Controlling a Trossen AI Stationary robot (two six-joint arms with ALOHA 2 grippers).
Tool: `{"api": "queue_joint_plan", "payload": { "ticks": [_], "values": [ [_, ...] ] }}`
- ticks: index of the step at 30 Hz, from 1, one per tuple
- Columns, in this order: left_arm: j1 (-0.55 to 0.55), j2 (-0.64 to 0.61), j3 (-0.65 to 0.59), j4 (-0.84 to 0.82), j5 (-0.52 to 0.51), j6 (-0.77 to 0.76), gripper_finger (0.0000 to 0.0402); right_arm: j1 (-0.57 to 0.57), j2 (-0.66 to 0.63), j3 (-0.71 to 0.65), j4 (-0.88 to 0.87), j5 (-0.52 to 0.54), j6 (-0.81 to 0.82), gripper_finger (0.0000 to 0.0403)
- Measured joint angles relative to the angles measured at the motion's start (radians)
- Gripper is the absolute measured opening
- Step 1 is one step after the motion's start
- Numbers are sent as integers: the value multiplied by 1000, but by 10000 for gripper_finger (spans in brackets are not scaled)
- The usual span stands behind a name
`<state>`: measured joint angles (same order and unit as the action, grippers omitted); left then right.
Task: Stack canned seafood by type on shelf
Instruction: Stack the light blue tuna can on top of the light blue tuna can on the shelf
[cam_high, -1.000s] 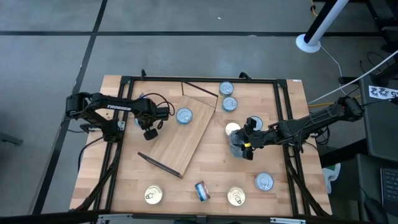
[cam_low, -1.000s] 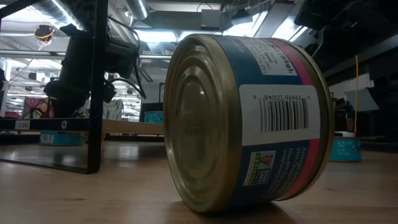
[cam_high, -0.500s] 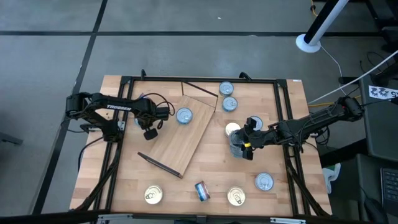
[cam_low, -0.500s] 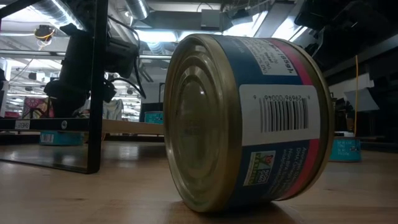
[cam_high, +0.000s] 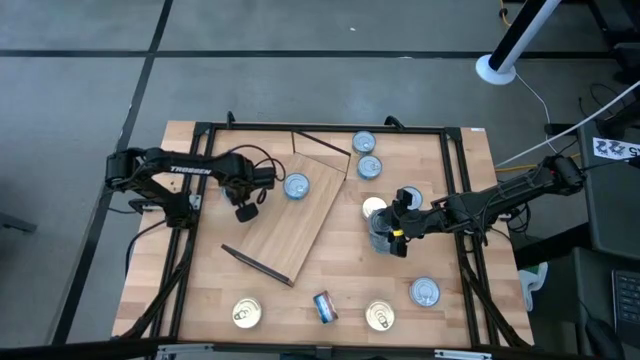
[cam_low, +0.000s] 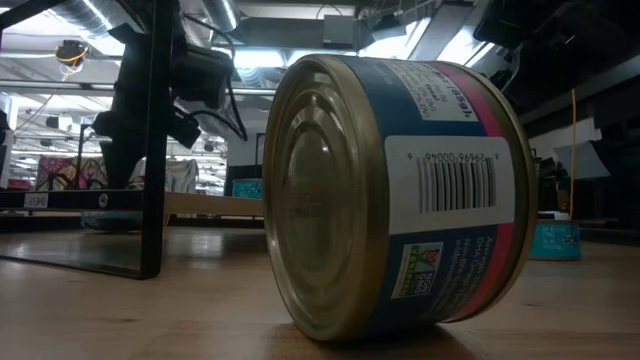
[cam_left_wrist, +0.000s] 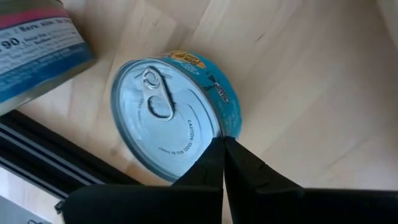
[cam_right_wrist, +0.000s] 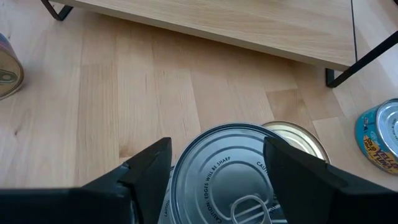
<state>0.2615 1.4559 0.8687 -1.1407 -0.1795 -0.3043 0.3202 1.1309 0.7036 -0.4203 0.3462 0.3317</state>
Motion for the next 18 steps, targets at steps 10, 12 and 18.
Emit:
{"api": "queue_joint_plan", "payload": {
  "ticks": [10, 12, 18],
  "values": [
    [-13, 0, 45, -8, 2, 19, 0, 0, 0, 0, 0, 0, 0, 252],
    [-14, 0, 48, -8, 2, 19, 0, 0, 0, 0, 0, 0, 0, 252],
    [-18, 0, 49, -10, 2, 22, 0, 0, 0, 0, 0, 0, 0, 252]
  ]
}}
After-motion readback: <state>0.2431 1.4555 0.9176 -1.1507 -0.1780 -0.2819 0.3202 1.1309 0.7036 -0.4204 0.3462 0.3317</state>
